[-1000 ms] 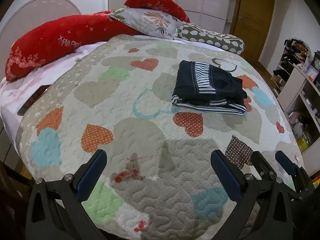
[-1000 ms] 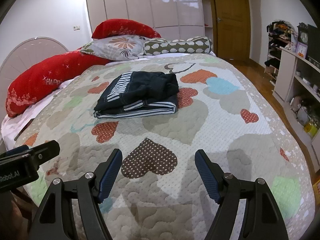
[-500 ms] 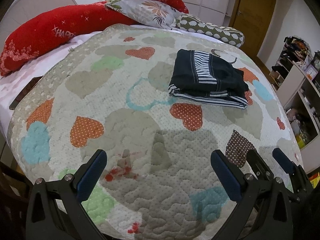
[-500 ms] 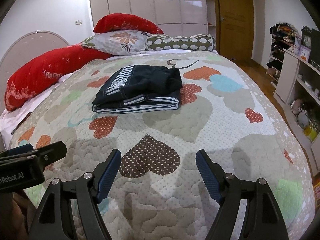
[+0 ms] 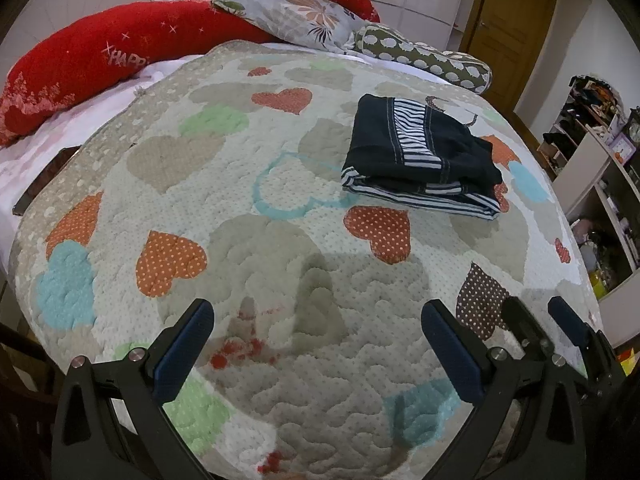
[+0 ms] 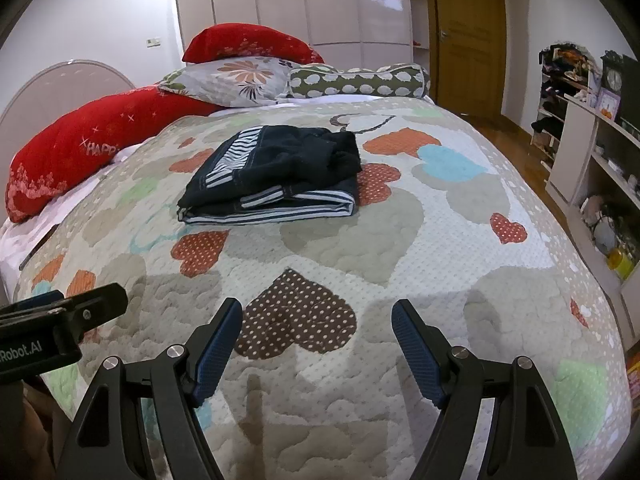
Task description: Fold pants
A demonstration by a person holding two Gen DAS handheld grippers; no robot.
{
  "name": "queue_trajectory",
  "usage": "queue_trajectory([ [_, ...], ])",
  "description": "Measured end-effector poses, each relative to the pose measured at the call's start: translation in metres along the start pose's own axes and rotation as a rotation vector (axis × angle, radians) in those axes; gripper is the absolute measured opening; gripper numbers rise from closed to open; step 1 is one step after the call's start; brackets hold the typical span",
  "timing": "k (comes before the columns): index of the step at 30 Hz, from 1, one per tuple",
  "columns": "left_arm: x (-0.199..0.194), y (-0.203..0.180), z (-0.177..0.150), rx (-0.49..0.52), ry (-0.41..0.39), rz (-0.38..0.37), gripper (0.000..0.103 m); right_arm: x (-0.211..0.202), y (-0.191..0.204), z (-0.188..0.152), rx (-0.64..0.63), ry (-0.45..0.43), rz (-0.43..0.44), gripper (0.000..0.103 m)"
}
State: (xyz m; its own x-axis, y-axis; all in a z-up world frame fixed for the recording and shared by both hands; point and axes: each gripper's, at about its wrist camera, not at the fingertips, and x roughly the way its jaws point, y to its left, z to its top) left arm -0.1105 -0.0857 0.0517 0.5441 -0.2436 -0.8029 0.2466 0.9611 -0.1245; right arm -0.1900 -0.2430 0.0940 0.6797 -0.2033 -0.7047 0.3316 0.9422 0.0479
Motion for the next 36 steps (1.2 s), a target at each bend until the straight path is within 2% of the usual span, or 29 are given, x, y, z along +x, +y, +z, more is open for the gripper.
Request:
queue_trajectory([
  [2, 0.001, 0.005, 0.004, -0.001, -0.012, -0.010, 0.103, 0.000, -0.004, 0.005, 0.013, -0.002, -0.002, 0.081],
  [6, 0.008, 0.013, 0.008, 0.008, 0.014, -0.041, 0.103, 0.002, -0.018, 0.016, 0.050, 0.001, -0.006, 0.082],
  [10, 0.008, 0.015, 0.030, 0.024, -0.003, -0.111, 0.103, 0.013, -0.029, 0.039, 0.090, 0.040, 0.057, 0.082],
  [12, 0.012, 0.014, 0.052, 0.022, 0.007, -0.139, 0.098, 0.024, -0.039, 0.059, 0.123, 0.050, 0.095, 0.082],
  [13, 0.016, 0.013, 0.063, 0.015, 0.014, -0.159, 0.091, 0.031, -0.044, 0.069, 0.144, 0.049, 0.110, 0.082],
  [15, 0.032, 0.009, 0.091, 0.009, 0.043, -0.194, 0.088, 0.050, -0.057, 0.088, 0.196, 0.055, 0.152, 0.083],
  [17, 0.048, 0.003, 0.110, 0.012, 0.046, -0.180, 0.088, 0.073, -0.069, 0.102, 0.262, 0.081, 0.210, 0.083],
  [19, 0.074, -0.002, 0.127, 0.014, 0.055, -0.182, 0.088, 0.096, -0.079, 0.110, 0.323, 0.116, 0.269, 0.083],
  [20, 0.093, -0.005, 0.137, 0.004, 0.086, -0.211, 0.088, 0.111, -0.083, 0.114, 0.358, 0.143, 0.305, 0.083],
  [24, 0.146, -0.009, 0.150, -0.082, 0.196, -0.317, 0.088, 0.156, -0.089, 0.121, 0.439, 0.194, 0.386, 0.083],
  [26, 0.154, -0.015, 0.153, -0.097, 0.185, -0.316, 0.084, 0.169, -0.088, 0.125, 0.464, 0.187, 0.409, 0.083],
  [27, 0.153, -0.020, 0.154, -0.084, 0.179, -0.317, 0.076, 0.172, -0.086, 0.129, 0.460, 0.184, 0.425, 0.076],
  [28, 0.151, -0.026, 0.155, -0.076, 0.190, -0.345, 0.044, 0.176, -0.083, 0.133, 0.448, 0.188, 0.456, 0.062],
  [29, 0.149, -0.030, 0.155, -0.076, 0.207, -0.375, 0.028, 0.181, -0.079, 0.137, 0.443, 0.215, 0.503, 0.035],
  [32, 0.129, -0.046, 0.159, -0.021, 0.169, -0.334, 0.023, 0.176, -0.074, 0.147, 0.420, 0.211, 0.510, 0.026],
  [36, 0.113, -0.056, 0.160, -0.015, 0.159, -0.351, 0.023, 0.148, -0.078, 0.152, 0.417, 0.150, 0.533, 0.025],
])
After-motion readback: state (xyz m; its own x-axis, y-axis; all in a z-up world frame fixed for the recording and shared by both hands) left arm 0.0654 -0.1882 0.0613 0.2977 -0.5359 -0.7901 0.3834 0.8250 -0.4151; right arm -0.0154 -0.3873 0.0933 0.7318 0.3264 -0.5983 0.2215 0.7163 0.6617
